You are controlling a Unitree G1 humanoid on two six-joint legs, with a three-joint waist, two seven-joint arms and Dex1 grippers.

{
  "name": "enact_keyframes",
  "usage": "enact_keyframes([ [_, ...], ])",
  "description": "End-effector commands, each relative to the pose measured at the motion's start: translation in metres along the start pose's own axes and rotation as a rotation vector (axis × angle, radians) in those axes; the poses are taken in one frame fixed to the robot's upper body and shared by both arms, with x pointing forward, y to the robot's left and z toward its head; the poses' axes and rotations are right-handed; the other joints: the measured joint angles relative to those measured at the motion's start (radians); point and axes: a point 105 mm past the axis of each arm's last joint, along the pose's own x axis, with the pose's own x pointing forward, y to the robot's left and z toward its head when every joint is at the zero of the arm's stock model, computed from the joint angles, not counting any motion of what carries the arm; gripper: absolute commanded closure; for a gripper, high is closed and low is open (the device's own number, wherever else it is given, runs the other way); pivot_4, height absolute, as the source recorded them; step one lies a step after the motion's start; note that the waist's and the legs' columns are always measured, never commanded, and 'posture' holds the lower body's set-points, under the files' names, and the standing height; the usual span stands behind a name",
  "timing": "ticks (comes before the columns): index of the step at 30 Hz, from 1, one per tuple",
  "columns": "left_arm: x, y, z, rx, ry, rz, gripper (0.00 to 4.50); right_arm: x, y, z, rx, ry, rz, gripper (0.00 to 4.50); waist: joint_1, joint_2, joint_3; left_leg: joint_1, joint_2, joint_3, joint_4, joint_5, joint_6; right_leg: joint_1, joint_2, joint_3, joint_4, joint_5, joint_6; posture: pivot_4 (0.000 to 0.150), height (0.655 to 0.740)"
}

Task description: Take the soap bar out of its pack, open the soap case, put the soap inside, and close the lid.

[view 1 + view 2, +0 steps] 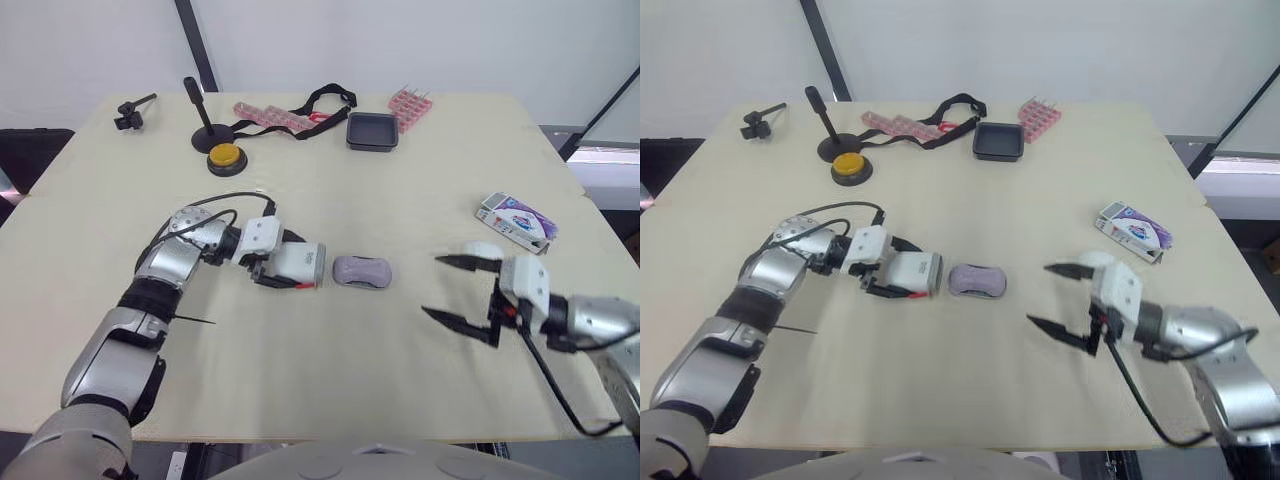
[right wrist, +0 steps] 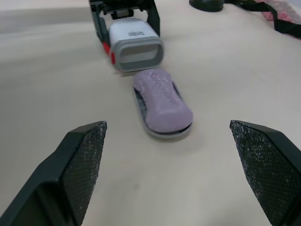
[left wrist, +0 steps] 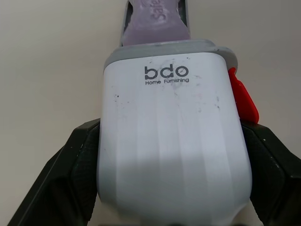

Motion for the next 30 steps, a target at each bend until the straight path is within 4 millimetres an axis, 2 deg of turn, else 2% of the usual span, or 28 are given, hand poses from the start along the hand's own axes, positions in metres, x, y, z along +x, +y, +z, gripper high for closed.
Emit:
enact_keyframes([
  [1, -0.008, 0.004, 0.009, 0.027, -0.022, 0.034, 1.02, 0.021, 0.000, 0.006, -0.033, 0.077, 0.093, 0.00, 0.003, 0.000, 0.000, 0.000, 0.000, 0.000, 0.000, 0.000, 0.000, 0.000, 0.000, 0.000, 0.000, 0.000, 0.000, 0.150, 0.7291],
  [6, -0.006, 0.005, 0.011, 0.009, -0.044, 0.061, 1.02, 0.053, -0.007, 0.014, -0.068, 0.163, 0.186, 0.00, 0.006, 0.000, 0.000, 0.001, -0.001, 0.000, 0.000, 0.002, -0.003, 0.000, 0.001, -0.001, 0.000, 0.002, 0.003, 0.150, 0.7291],
  [13, -0.003, 0.004, 0.011, 0.003, -0.050, 0.072, 1.02, 0.081, -0.015, 0.013, -0.066, 0.260, 0.220, 0.00, 0.005, 0.000, 0.000, 0.000, 0.000, 0.000, -0.001, 0.003, -0.006, 0.000, 0.001, -0.001, 0.000, 0.002, 0.004, 0.150, 0.7291],
  [23, -0.004, 0.001, 0.010, -0.008, -0.046, 0.075, 1.02, 0.092, -0.006, 0.004, -0.009, 0.334, 0.254, 0.00, 0.007, 0.000, 0.000, 0.000, 0.000, 0.000, -0.001, 0.004, -0.007, 0.000, 0.001, -0.001, 0.000, 0.002, 0.004, 0.150, 0.7291],
  [30, -0.004, 0.001, 0.011, -0.011, -0.050, 0.072, 1.02, 0.104, -0.007, -0.013, 0.011, 0.402, 0.201, 0.00, 0.005, 0.001, 0.001, 0.000, 0.000, 0.000, -0.002, 0.004, -0.008, 0.000, 0.001, -0.001, 0.000, 0.002, 0.004, 0.150, 0.7291],
])
